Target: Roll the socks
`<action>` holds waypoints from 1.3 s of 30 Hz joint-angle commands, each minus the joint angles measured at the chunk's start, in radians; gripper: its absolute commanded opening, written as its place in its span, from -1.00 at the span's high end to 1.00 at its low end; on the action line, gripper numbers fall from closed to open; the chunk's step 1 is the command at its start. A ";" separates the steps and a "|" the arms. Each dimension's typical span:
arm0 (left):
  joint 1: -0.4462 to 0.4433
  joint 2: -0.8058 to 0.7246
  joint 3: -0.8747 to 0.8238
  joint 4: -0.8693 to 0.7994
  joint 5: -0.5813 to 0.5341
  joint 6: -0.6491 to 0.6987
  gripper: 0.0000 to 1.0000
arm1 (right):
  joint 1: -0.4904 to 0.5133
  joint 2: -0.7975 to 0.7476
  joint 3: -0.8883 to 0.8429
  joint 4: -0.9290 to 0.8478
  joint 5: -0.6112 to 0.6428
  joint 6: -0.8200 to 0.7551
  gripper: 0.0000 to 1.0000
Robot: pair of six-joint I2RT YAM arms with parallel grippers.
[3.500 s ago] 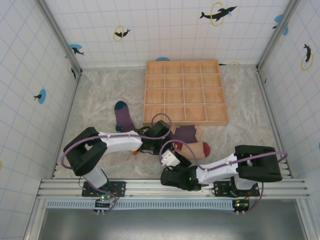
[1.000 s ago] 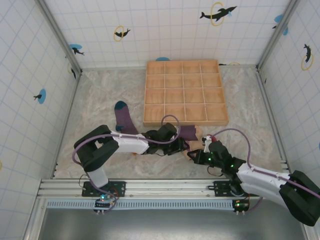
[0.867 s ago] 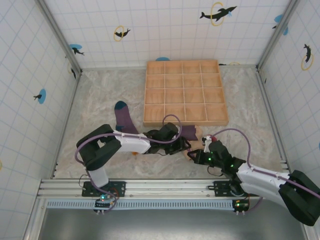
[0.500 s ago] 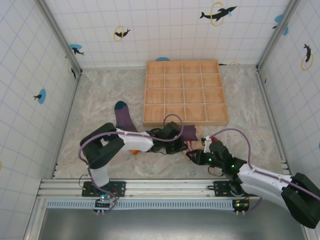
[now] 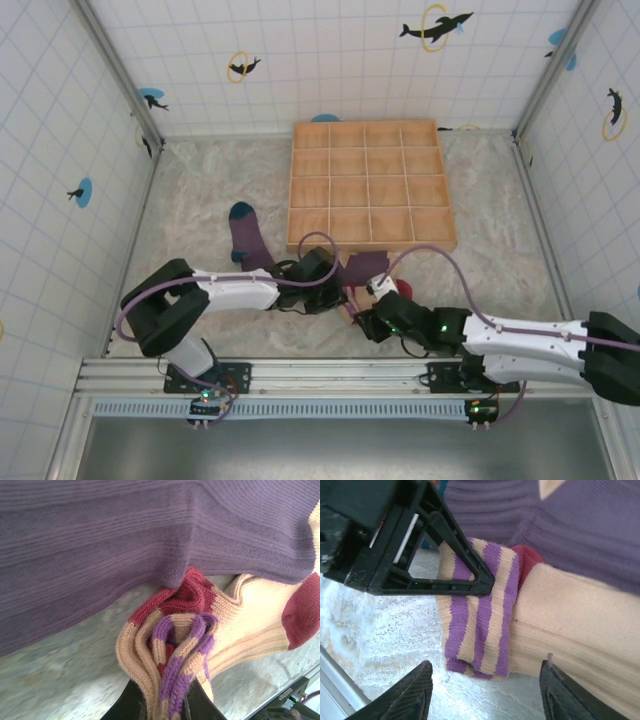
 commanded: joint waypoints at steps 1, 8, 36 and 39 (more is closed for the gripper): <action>0.006 -0.047 -0.029 -0.062 -0.057 -0.030 1.00 | 0.079 0.092 0.065 -0.040 0.235 -0.075 -0.22; 0.008 -0.061 -0.047 -0.057 -0.046 -0.042 1.00 | 0.210 0.247 0.113 0.087 0.403 -0.126 -0.27; 0.015 -0.077 -0.076 0.024 -0.012 -0.081 0.26 | 0.208 0.445 0.064 0.217 0.333 -0.090 0.86; 0.016 -0.103 -0.069 0.013 -0.034 -0.076 -0.39 | 0.190 0.398 -0.001 0.274 0.249 -0.125 1.00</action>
